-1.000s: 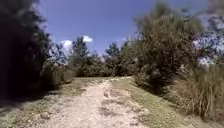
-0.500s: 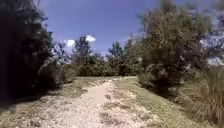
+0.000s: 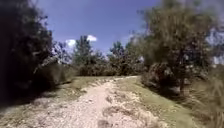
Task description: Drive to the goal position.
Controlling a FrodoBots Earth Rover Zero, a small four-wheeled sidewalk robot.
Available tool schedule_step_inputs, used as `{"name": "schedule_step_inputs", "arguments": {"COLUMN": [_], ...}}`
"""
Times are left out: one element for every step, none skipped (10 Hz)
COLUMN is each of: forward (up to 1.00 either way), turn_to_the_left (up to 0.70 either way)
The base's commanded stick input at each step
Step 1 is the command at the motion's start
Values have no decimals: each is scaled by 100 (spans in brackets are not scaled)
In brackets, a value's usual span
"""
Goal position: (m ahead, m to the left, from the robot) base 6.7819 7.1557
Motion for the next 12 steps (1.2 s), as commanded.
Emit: {"name": "schedule_step_inputs", "arguments": {"forward": [50,50,50,50,50,50,50,50,50,50,50,50], "turn_to_the_left": [0,0,0,0,0,0,0,0,0,0,0,0]}}
